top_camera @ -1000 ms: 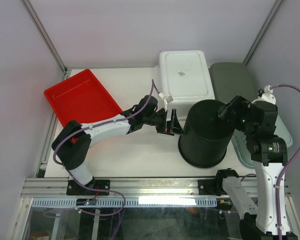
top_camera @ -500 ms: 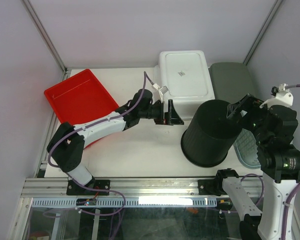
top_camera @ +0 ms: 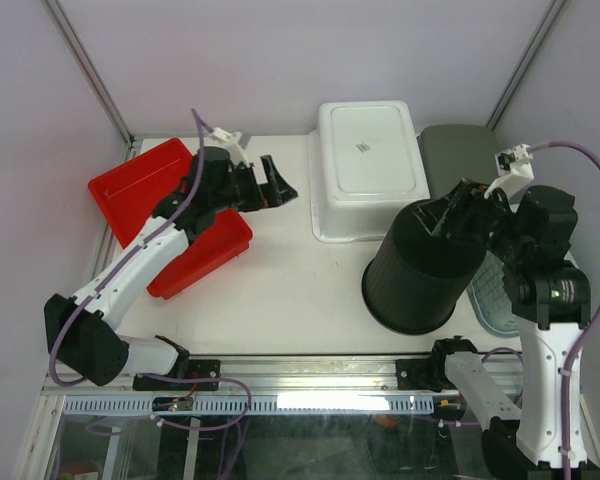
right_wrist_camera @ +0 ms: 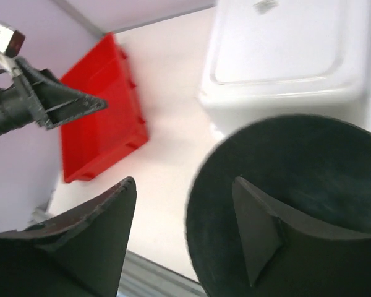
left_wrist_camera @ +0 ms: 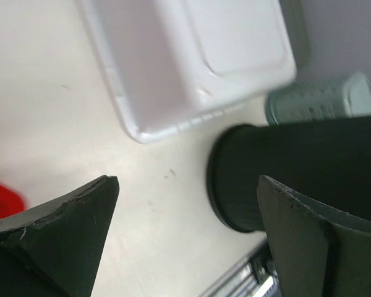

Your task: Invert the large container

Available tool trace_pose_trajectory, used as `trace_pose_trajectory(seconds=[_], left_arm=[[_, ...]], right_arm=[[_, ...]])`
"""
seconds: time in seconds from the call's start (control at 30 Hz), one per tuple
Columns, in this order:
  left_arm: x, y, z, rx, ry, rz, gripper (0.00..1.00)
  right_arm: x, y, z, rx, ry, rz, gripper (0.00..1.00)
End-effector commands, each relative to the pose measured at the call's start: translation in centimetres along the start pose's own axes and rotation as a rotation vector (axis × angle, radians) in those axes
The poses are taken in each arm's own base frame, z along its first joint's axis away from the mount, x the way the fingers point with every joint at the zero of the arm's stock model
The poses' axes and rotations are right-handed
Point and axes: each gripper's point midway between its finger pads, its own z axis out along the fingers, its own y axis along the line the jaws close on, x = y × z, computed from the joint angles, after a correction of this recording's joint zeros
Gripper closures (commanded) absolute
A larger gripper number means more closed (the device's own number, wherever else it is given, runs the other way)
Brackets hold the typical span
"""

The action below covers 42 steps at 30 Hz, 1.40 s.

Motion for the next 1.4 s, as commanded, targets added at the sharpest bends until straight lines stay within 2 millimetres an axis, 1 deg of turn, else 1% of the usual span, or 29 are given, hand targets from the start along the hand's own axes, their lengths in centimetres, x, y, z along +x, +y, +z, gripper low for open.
trace_pose_trajectory(seconds=[0.0, 0.1, 0.17, 0.2, 0.23, 0.27, 0.3, 0.37, 0.4, 0.43, 0.47, 0.5, 0.57, 0.6, 0.77, 0.83, 0.93, 0.97, 1.07, 1.13, 1.3, 1.37], left_arm=[[-3.9, 6.1, -3.9, -0.230, -0.115, -0.018, 0.01], [-5.0, 10.4, -5.6, -0.328, -0.135, -0.090, 0.01], [-5.5, 13.5, -6.4, -0.410, -0.147, -0.133, 0.01], [-5.4, 14.8, -6.4, -0.456, -0.140, -0.154, 0.01], [-5.8, 15.7, -6.7, -0.508, -0.151, -0.164, 0.01], [-5.9, 15.8, -6.9, -0.527, -0.144, -0.168, 0.01], [-6.4, 15.6, -6.9, -0.525, -0.149, -0.165, 0.01], [-7.4, 15.3, -7.1, -0.527, -0.173, -0.152, 0.01], [-7.8, 15.5, -7.1, -0.539, -0.178, -0.140, 0.01], [-8.1, 15.9, -7.0, -0.559, -0.179, -0.127, 0.01], [-8.3, 16.9, -6.8, -0.598, -0.179, -0.116, 0.01], [-8.2, 18.2, -6.4, -0.648, -0.169, -0.109, 0.01], [-8.2, 20.3, -5.4, -0.716, -0.145, -0.095, 0.01], [-8.6, 21.0, -5.0, -0.740, -0.147, -0.093, 0.01], [-9.8, 24.9, -2.6, -0.859, -0.146, -0.065, 0.01], [-10.0, 26.1, -1.2, -0.879, -0.131, -0.066, 0.01], [-9.9, 27.8, 1.1, -0.896, -0.103, -0.086, 0.01], [-9.5, 28.7, 2.0, -0.910, -0.084, -0.094, 0.01], [-8.8, 30.5, 3.3, -0.943, -0.061, -0.114, 0.02], [-8.2, 31.2, 3.9, -0.956, -0.041, -0.125, 0.09], [-7.2, 32.0, 5.3, -0.942, -0.009, -0.146, 0.37], [-6.9, 31.9, 5.8, -0.923, 0.006, -0.153, 0.51]], right_arm=[[-1.4, 6.2, 1.9, -0.353, 0.014, 0.049, 0.33], [-1.4, 8.9, 2.8, -0.400, 0.007, 0.014, 0.33], [0.0, 11.5, 3.8, -0.433, 0.057, -0.027, 0.32], [1.1, 12.7, 4.6, -0.437, 0.089, -0.050, 0.30], [2.4, 14.1, 5.3, -0.440, 0.122, -0.078, 0.27], [3.8, 15.3, 6.1, -0.432, 0.153, -0.114, 0.25], [5.5, 16.6, 6.8, -0.424, 0.191, -0.157, 0.22], [8.1, 17.7, 8.5, -0.365, 0.258, -0.229, 0.17], [9.1, 17.9, 9.3, -0.327, 0.287, -0.254, 0.14], [10.1, 17.6, 10.3, -0.279, 0.316, -0.273, 0.11], [10.4, 17.3, 10.6, -0.246, 0.321, -0.281, 0.10], [10.9, 16.7, 11.2, -0.208, 0.330, -0.285, 0.09], [11.3, 15.6, 11.5, -0.157, 0.330, -0.279, 0.08], [11.7, 15.0, 11.5, -0.138, 0.331, -0.276, 0.07], [12.1, 13.4, 10.1, -0.129, 0.314, -0.227, 0.07], [12.3, 13.0, 9.5, -0.137, 0.307, -0.209, 0.07], [12.0, 12.8, 8.8, -0.153, 0.288, -0.193, 0.06], [11.9, 12.7, 8.7, -0.155, 0.282, -0.191, 0.06], [11.6, 12.8, 8.4, -0.164, 0.273, -0.189, 0.06], [11.7, 12.8, 8.4, -0.164, 0.278, -0.190, 0.06], [12.2, 12.6, 8.6, -0.159, 0.289, -0.186, 0.06], [12.3, 12.4, 8.6, -0.155, 0.286, -0.184, 0.06]])
